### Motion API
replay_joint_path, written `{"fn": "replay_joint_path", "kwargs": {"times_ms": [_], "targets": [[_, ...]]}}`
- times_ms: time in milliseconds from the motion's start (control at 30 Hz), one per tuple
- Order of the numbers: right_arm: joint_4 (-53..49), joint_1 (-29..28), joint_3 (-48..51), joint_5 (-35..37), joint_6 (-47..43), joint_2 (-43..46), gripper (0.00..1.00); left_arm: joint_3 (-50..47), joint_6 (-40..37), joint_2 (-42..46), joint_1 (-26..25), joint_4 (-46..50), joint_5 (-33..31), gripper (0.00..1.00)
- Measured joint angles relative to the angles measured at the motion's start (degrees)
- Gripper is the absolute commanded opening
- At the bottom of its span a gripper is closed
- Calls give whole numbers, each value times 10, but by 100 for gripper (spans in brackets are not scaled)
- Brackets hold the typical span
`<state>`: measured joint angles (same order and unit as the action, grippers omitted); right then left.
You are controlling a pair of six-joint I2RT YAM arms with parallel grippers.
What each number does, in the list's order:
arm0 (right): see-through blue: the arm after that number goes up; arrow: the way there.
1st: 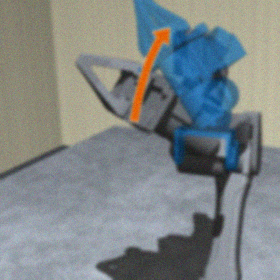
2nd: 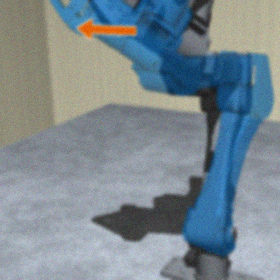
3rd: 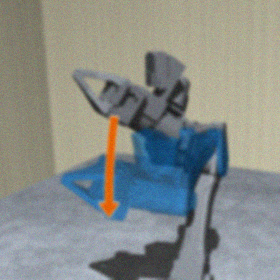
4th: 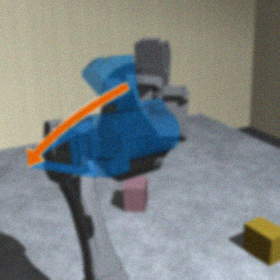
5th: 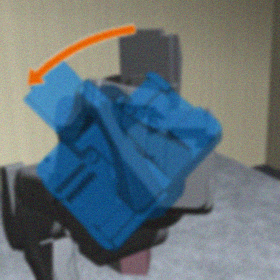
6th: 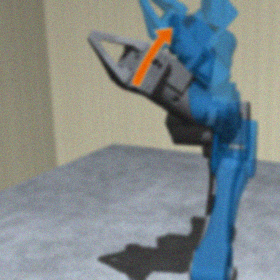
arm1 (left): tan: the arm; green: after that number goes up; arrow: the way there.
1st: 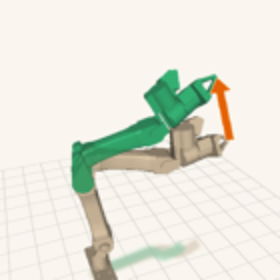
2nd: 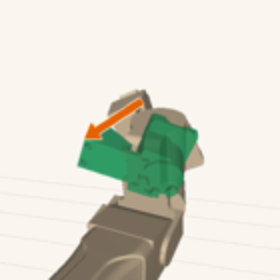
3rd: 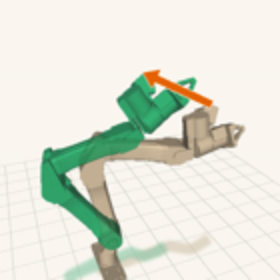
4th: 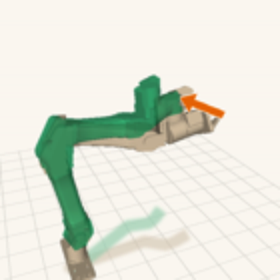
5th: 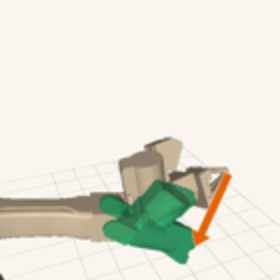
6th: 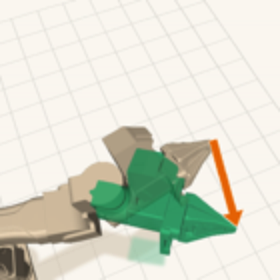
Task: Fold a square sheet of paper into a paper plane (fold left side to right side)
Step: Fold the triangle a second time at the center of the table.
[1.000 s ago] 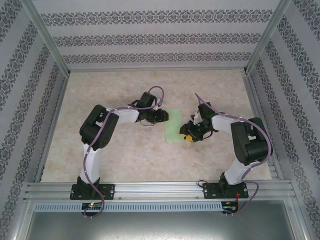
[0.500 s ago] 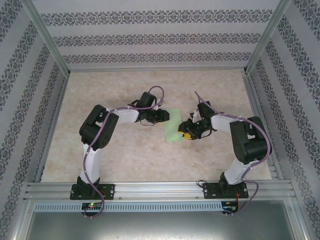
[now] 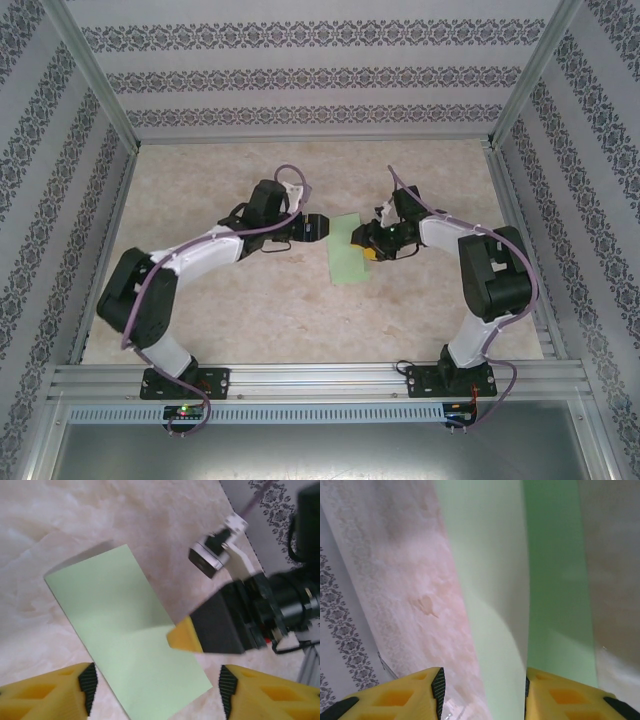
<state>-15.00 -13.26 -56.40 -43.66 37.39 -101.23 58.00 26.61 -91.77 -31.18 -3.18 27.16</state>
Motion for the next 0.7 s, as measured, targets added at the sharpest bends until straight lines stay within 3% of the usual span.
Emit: {"fn": "replay_joint_path", "kwargs": {"times_ms": [167, 400, 700], "targets": [[-8, 2, -34, -8, 0, -18, 45, -36, -30, 35, -101, 10, -74, 75], [-25, 4, -66, -9, 0, -27, 45, -7, -61, 3, -223, 77, -195, 79], [-36, 4, -71, -9, 0, -35, 45, 113, -88, -123, -278, 165, -322, 81]]}}
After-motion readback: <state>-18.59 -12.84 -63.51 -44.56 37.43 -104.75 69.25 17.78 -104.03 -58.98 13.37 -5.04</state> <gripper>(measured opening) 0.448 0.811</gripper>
